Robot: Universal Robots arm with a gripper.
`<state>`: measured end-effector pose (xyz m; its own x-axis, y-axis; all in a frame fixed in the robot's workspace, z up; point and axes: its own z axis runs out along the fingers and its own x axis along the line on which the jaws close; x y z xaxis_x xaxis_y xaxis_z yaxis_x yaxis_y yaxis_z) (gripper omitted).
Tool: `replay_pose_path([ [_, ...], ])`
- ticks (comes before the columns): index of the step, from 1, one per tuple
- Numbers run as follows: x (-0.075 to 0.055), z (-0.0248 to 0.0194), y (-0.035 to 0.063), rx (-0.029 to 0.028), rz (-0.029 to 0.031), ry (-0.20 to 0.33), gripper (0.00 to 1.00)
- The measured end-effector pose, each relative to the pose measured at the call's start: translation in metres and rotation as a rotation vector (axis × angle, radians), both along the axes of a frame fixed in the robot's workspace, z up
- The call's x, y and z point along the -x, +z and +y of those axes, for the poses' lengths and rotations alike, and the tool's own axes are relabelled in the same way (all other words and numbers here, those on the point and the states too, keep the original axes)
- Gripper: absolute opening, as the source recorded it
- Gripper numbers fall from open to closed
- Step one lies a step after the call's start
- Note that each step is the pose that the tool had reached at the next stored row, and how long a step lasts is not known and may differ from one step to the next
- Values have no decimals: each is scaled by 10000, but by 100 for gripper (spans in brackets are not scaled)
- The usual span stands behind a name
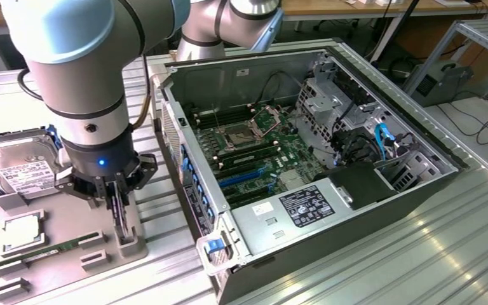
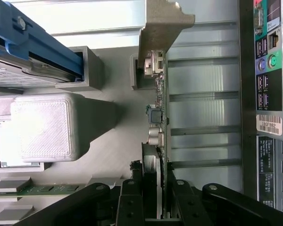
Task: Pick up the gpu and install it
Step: 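Pick up the gpu and move the gpu toward the slot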
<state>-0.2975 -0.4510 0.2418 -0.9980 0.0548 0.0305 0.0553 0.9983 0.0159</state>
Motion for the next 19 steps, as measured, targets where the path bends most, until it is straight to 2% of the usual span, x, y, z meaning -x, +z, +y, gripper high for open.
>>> replay_pose_path([
  [7,0,0,55,4,0,0,28],
  [19,0,0,132,56,0,0,28],
])
